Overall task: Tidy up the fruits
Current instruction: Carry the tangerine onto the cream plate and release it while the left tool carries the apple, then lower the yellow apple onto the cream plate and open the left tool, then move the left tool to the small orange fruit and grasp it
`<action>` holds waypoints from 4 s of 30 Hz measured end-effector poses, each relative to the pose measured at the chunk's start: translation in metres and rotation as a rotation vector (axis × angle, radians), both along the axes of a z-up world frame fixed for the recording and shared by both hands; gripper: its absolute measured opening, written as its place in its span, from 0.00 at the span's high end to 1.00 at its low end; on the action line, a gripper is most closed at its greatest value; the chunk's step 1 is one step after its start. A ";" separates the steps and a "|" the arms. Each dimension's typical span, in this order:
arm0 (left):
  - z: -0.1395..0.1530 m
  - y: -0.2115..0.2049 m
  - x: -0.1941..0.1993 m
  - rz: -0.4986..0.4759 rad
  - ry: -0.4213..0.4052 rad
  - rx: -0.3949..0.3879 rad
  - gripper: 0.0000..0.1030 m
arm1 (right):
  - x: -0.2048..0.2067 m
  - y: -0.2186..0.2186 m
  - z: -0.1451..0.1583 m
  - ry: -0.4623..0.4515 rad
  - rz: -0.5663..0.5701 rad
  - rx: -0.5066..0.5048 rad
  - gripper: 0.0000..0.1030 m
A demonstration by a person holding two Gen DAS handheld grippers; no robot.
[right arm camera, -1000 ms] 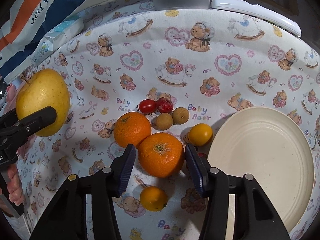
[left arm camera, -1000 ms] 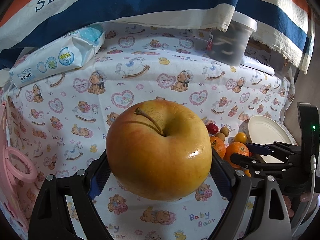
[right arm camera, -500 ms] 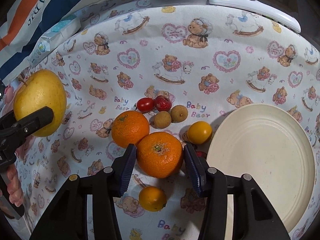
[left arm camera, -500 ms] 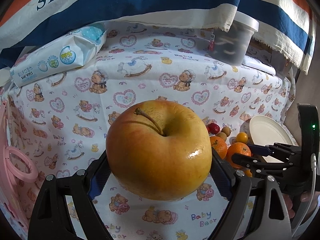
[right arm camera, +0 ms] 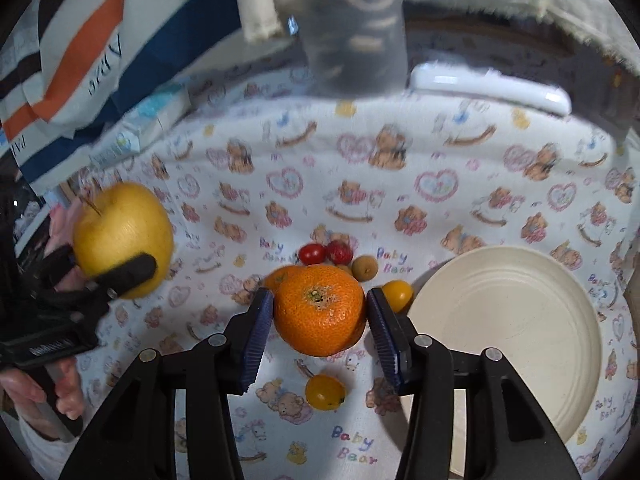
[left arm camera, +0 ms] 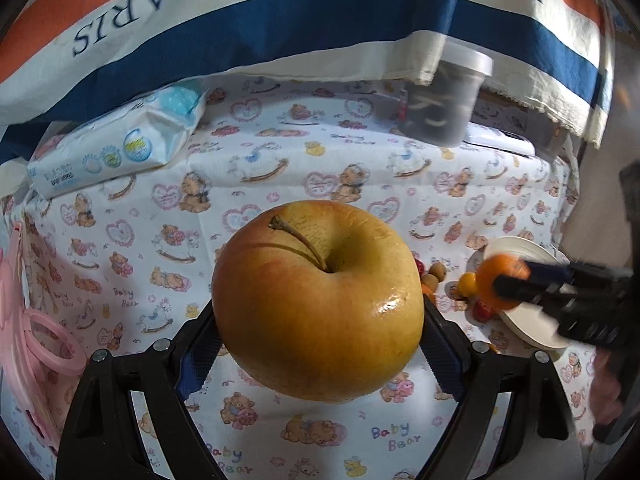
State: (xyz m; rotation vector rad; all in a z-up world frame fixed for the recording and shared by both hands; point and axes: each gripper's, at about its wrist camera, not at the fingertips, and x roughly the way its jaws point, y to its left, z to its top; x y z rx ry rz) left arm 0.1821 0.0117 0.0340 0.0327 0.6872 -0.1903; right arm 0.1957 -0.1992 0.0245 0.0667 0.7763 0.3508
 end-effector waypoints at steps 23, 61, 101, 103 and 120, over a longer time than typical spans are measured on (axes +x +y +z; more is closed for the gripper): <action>0.021 -0.114 -0.008 -0.224 -0.038 0.033 0.15 | -0.015 -0.152 -0.022 0.036 -0.350 -0.070 0.52; -0.039 -0.261 0.039 -0.401 0.092 0.115 0.15 | -0.036 -0.214 -0.013 -0.018 -0.585 0.050 0.28; -0.019 -0.190 -0.004 -0.277 -0.040 0.076 0.00 | -0.043 -0.184 -0.004 -0.096 -0.481 0.021 0.17; -0.015 -0.175 -0.014 -0.254 -0.069 0.086 0.00 | -0.044 -0.177 -0.003 -0.105 -0.464 0.003 0.17; -0.039 -0.081 -0.055 -0.090 -0.182 0.014 0.00 | -0.040 -0.116 -0.029 -0.075 -0.248 0.019 0.17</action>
